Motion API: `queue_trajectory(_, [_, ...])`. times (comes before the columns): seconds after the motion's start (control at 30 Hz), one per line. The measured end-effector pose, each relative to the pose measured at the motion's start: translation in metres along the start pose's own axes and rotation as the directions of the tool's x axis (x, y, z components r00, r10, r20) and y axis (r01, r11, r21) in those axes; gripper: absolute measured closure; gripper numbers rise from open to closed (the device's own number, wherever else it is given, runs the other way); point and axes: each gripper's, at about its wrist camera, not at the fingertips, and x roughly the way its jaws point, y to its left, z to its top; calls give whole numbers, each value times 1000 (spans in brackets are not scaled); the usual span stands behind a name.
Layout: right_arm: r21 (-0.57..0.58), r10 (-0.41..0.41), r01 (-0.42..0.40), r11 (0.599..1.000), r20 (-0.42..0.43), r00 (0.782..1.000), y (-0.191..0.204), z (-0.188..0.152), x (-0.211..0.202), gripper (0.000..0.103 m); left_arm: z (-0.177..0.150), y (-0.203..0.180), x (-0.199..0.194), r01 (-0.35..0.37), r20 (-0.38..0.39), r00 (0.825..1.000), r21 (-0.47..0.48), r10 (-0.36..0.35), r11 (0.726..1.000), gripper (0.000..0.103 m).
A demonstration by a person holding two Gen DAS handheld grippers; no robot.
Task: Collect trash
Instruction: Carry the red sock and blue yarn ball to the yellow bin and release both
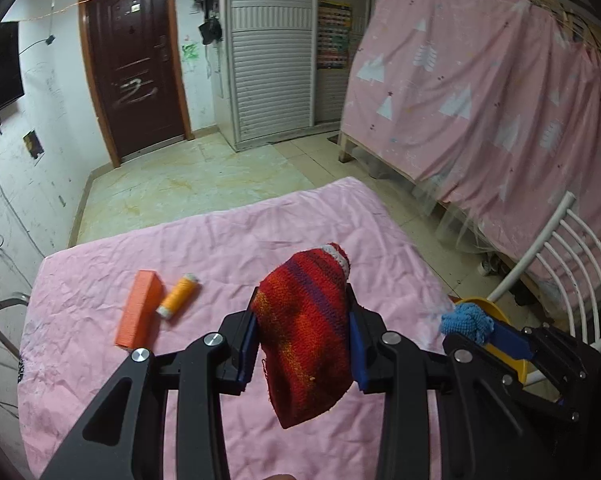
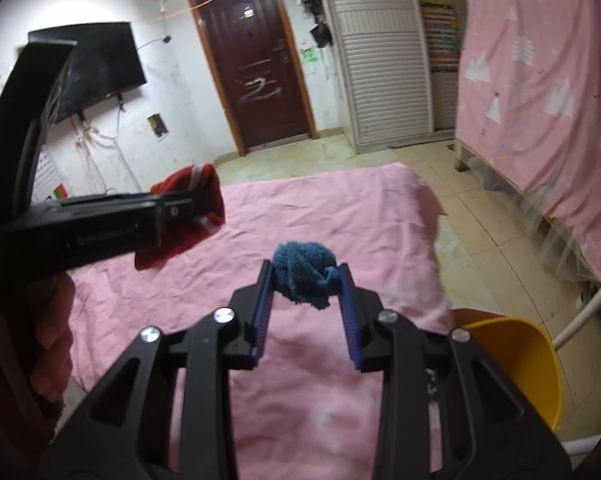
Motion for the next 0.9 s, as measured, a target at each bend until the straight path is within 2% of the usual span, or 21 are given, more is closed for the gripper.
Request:
queue_trajectory(0.33, [100,-73,70,992,25,997,-60,-19,-29,73,-11,-66,17,68,-42,997,70,-65,995,75])
queue_trajectory(0.9, [279,-184,160,947,60,981,-144,-51,-70,73,-34,-160,26,168,-103,983,188,-151,968,75])
